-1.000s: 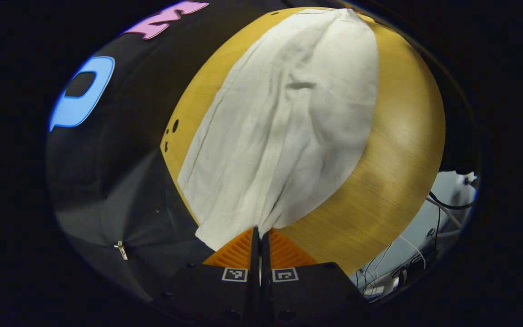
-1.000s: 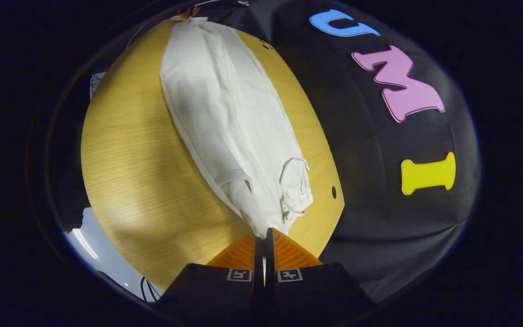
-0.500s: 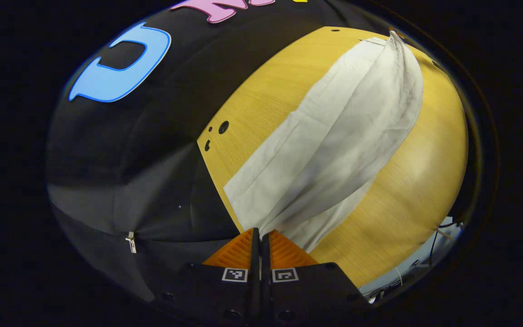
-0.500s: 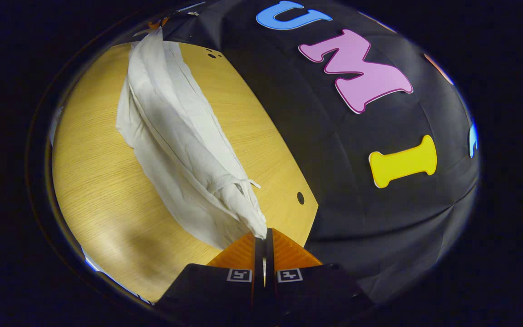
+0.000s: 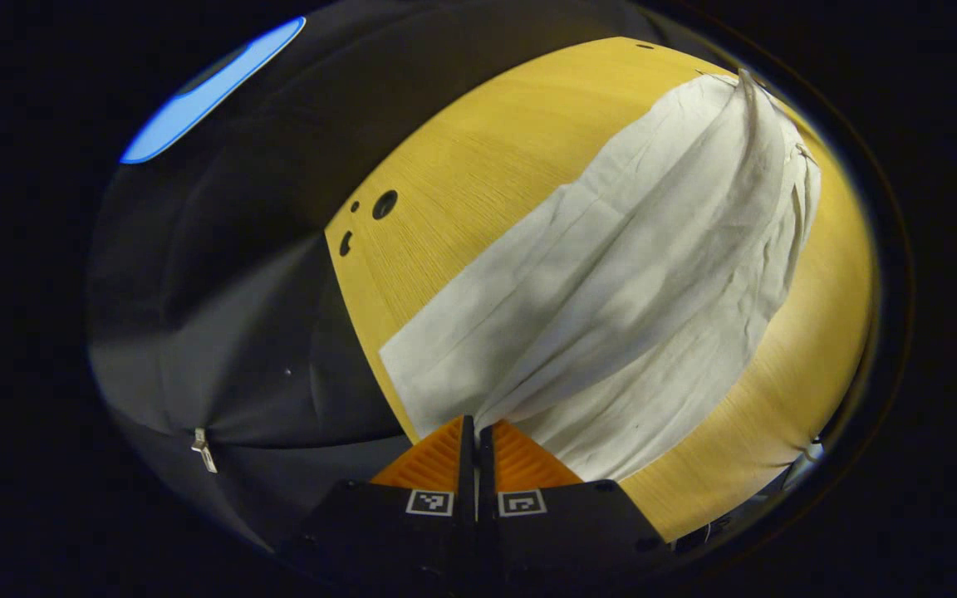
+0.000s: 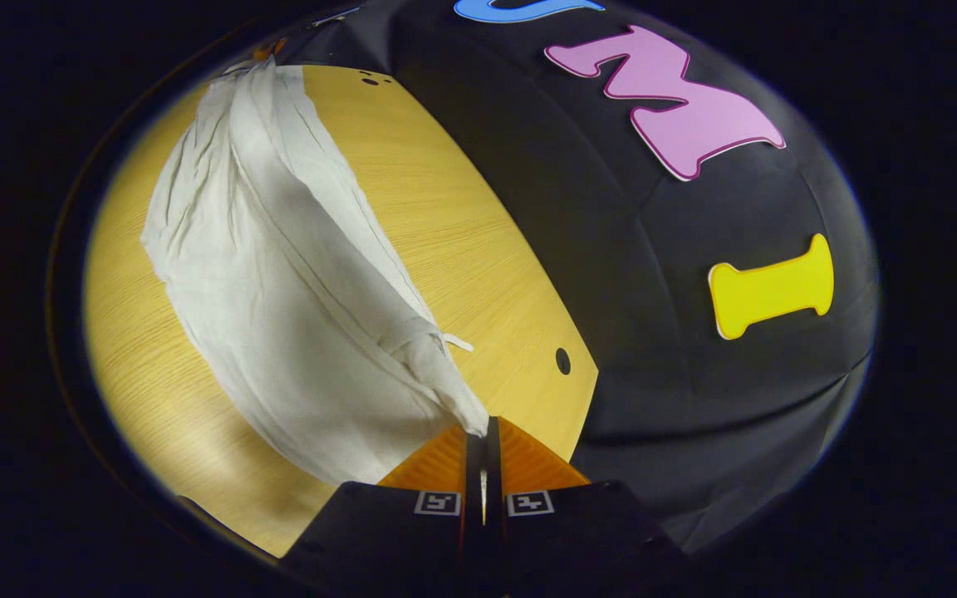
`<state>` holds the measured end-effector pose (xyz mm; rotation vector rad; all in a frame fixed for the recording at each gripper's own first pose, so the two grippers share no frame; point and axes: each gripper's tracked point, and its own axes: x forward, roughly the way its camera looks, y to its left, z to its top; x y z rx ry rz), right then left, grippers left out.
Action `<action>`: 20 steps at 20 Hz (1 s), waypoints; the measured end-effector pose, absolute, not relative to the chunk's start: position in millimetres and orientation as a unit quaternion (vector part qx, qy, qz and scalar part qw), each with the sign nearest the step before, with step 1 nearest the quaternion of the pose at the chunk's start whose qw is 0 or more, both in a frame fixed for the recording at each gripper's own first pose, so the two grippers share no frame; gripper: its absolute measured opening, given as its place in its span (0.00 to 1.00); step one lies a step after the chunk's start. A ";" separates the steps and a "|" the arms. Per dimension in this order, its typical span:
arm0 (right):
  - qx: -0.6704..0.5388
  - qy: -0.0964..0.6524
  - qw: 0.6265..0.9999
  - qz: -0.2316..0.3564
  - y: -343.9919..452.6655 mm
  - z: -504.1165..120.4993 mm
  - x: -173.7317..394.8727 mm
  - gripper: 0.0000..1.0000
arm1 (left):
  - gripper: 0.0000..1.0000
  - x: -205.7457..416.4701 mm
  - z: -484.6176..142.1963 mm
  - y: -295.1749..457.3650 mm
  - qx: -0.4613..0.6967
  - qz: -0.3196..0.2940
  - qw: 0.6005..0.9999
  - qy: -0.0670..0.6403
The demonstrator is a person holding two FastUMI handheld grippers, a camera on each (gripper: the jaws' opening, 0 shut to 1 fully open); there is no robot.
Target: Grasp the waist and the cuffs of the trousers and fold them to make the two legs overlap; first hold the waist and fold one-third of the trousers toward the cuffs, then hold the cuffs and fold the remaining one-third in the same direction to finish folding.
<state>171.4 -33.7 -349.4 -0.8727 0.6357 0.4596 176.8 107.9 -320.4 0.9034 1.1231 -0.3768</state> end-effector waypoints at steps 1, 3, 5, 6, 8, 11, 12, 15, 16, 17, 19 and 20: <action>-0.408 0.306 0.832 0.218 -32.3 -355.8 174.3 0.06 | 0.05 175.6 -325.6 109.5 0.408 -0.172 0.730 0.521; -0.397 0.322 0.831 0.221 -29.7 -368.9 181.2 0.06 | 0.05 176.9 -338.5 109.8 0.405 -0.175 0.719 0.537; -0.382 0.339 0.831 0.222 -28.2 -380.3 188.1 0.10 | 0.05 177.5 -348.5 111.6 0.404 -0.176 0.708 0.552; -0.375 0.346 0.831 0.221 -26.3 -386.6 191.5 0.07 | 0.05 179.0 -353.7 112.9 0.405 -0.176 0.702 0.559; -0.360 0.365 0.830 0.220 -26.9 -400.3 196.4 0.08 | 0.06 183.0 -359.8 111.1 0.412 -0.177 0.695 0.562; -0.345 0.377 0.832 0.217 -24.7 -411.8 206.6 0.10 | 0.07 197.1 -363.5 113.2 0.432 -0.166 0.697 0.548; -0.341 0.381 0.832 0.216 -24.1 -416.0 208.1 0.12 | 0.07 198.4 -366.2 113.0 0.437 -0.163 0.694 0.548; -0.348 0.387 0.826 0.216 -23.7 -426.8 212.1 0.21 | 0.12 204.8 -367.0 111.8 0.458 -0.159 0.685 0.544; -0.356 0.385 0.824 0.213 -24.2 -428.8 213.1 0.27 | 0.12 206.7 -366.6 112.6 0.466 -0.155 0.686 0.538; -0.368 0.385 0.822 0.204 -28.4 -426.8 214.4 0.29 | 0.24 213.5 -361.1 117.8 0.485 -0.138 0.687 0.523; -0.366 0.381 0.826 0.195 -33.9 -425.0 218.2 0.55 | 0.65 222.4 -351.9 121.6 0.502 -0.132 0.685 0.511; -0.363 0.379 0.831 0.184 -40.2 -419.7 220.9 0.63 | 0.86 224.8 -350.9 124.5 0.505 -0.133 0.684 0.509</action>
